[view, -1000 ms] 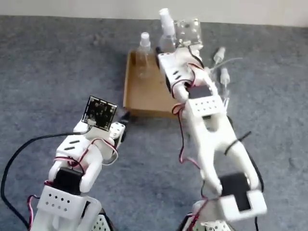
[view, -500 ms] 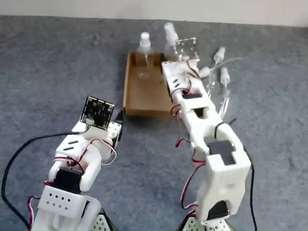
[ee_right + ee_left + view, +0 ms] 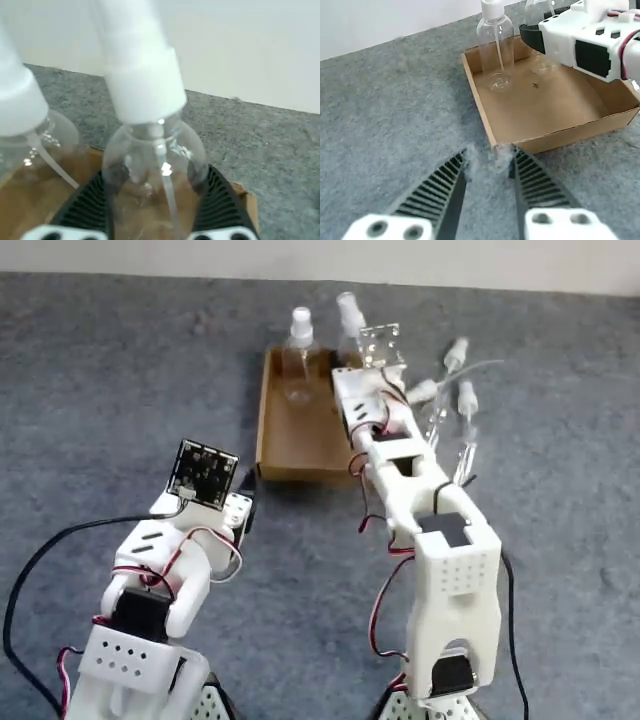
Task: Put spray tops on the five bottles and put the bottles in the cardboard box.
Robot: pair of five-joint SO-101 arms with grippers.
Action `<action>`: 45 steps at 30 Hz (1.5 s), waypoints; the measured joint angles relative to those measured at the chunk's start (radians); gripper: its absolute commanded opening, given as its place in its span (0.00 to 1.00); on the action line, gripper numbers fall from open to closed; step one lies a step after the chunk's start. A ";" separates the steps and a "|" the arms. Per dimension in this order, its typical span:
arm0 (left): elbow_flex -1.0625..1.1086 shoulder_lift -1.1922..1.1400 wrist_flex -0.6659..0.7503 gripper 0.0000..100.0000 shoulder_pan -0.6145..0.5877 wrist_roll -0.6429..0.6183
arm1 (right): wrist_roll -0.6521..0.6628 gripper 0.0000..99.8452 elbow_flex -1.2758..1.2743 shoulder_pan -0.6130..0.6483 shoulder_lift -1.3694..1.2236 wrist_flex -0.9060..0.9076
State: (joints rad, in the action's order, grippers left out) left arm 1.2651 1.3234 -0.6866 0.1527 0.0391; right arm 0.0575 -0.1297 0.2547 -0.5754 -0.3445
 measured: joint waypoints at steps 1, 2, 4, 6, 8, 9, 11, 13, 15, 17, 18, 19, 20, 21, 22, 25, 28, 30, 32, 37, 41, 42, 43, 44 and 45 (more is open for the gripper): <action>0.000 0.000 0.000 0.08 0.000 0.000 | 0.000 0.06 0.000 0.000 0.000 0.000; 0.000 0.000 0.000 0.08 0.000 0.000 | 0.000 0.09 0.000 0.000 0.000 0.000; 0.000 0.000 0.000 0.08 0.000 0.000 | 0.000 0.14 0.000 0.000 0.000 0.000; 0.000 0.000 0.000 0.08 0.000 0.000 | 0.000 0.16 0.000 0.000 0.000 0.000; 0.000 0.000 0.000 0.08 0.000 0.000 | 0.000 0.16 0.000 0.000 0.000 0.000; 0.000 0.000 0.000 0.08 0.000 0.000 | 0.000 0.16 0.000 0.000 0.000 0.000; 0.000 0.000 0.000 0.08 0.000 0.000 | 0.000 0.16 0.000 0.002 0.000 0.000; 0.000 0.000 0.000 0.08 0.000 0.000 | 0.000 0.16 0.000 0.002 0.000 0.000; 0.000 0.000 0.000 0.08 0.000 0.000 | 0.000 0.16 0.000 0.006 0.000 0.000; 0.000 0.000 0.000 0.08 0.000 0.000 | 0.000 0.16 0.000 0.011 0.000 0.000; 0.000 0.000 0.000 0.08 0.000 0.000 | 0.000 0.16 0.000 0.014 0.000 0.000; 0.000 0.000 0.000 0.08 0.000 0.000 | 0.000 0.17 0.000 0.015 0.000 0.000; 0.000 0.000 0.000 0.08 0.000 0.000 | 0.000 0.19 0.000 0.015 0.000 0.000; 0.000 0.000 0.000 0.08 0.000 0.000 | 0.000 0.21 0.000 0.015 0.000 0.000; 0.000 0.000 0.000 0.08 0.000 0.000 | 0.000 0.22 0.000 0.017 0.000 0.000; 0.000 0.000 0.000 0.08 0.000 0.000 | 0.000 0.23 0.000 0.018 0.000 0.009; 0.000 0.000 0.000 0.08 0.000 0.000 | 0.000 0.23 0.008 0.018 0.000 0.058; 0.000 0.000 0.000 0.08 0.000 0.000 | 0.000 0.23 0.009 0.020 0.000 0.066; 0.000 0.000 0.000 0.08 0.000 0.000 | 0.000 0.23 0.009 0.021 0.000 0.068; 0.000 0.000 0.000 0.08 0.000 0.000 | 0.000 0.23 0.009 0.021 0.005 0.074; 0.000 0.000 0.002 0.08 0.000 0.000 | 0.000 0.23 0.009 0.021 0.064 0.084; 0.000 0.000 0.003 0.08 0.000 0.000 | 0.000 0.23 0.009 0.021 0.084 0.104; 0.000 0.000 0.003 0.08 0.000 0.000 | 0.000 0.23 0.011 0.021 0.098 0.130; 0.000 0.000 0.003 0.08 0.000 0.000 | 0.000 0.23 0.014 0.021 0.106 0.158; 0.000 0.000 0.003 0.08 0.000 0.000 | 0.000 0.23 0.015 0.021 0.114 0.186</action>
State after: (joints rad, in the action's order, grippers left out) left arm 1.2651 1.3234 -0.6836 0.1527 0.0391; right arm 0.0575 -0.1143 0.2762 -0.4618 -0.1588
